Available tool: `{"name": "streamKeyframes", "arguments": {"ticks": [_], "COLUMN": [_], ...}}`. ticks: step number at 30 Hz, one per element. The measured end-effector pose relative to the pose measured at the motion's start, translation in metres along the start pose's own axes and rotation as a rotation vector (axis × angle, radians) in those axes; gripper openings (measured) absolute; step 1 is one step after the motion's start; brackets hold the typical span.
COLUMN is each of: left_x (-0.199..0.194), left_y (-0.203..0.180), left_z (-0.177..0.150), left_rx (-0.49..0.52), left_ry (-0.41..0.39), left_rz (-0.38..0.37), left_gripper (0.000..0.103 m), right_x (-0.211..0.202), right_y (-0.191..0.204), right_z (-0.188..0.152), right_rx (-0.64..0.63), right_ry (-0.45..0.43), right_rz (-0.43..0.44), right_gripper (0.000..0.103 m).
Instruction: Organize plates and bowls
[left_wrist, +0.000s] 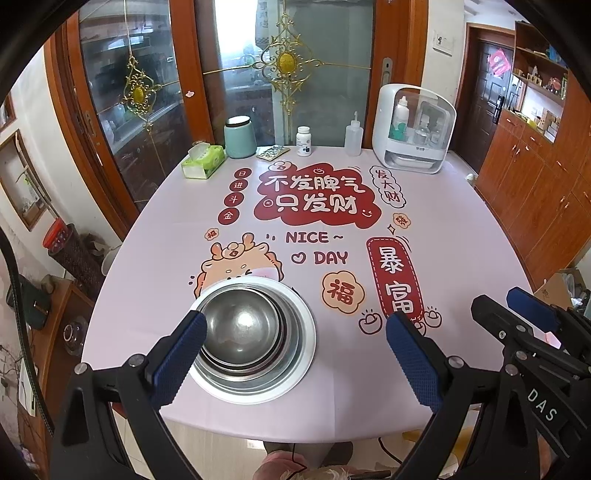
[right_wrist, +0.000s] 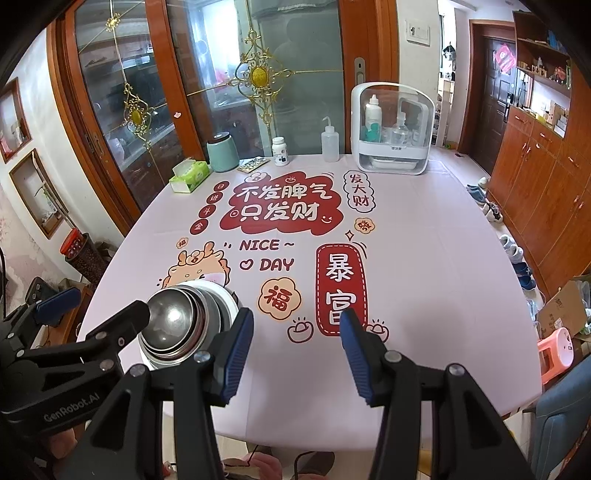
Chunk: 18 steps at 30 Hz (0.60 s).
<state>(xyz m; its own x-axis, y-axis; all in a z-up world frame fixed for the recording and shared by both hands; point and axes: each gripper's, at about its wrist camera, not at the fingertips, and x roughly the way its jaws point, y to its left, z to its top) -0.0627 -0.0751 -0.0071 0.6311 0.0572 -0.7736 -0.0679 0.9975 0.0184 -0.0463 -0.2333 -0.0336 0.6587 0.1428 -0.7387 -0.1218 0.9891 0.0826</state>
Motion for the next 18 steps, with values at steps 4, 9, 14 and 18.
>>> {"name": "streamKeyframes", "arguments": {"ticks": [4,9,14,18], "left_x": [0.0014,0.0016,0.0025,0.0045], "left_y": [-0.0004,0.0003,0.0005,0.0024], "left_z": [-0.0001,0.0018,0.0031,0.0048], "left_rx": [0.005,0.011,0.014,0.018], "left_ry": [0.001,0.002,0.006,0.011], "left_rz": [-0.003,-0.007,-0.009,-0.010], "left_gripper": [0.097,0.097,0.097,0.097], "right_x": [0.0004,0.0010,0.0012,0.0010], "right_y": [0.0002,0.0012,0.0009,0.0012], "right_z": [0.0004,0.0012,0.0011,0.0009], "right_rx": [0.007,0.011,0.011,0.012], "right_ry": [0.001,0.000,0.002,0.002], "right_rz": [-0.003,-0.004,-0.004,-0.003], "right_gripper": [0.049,0.049,0.049,0.049]}}
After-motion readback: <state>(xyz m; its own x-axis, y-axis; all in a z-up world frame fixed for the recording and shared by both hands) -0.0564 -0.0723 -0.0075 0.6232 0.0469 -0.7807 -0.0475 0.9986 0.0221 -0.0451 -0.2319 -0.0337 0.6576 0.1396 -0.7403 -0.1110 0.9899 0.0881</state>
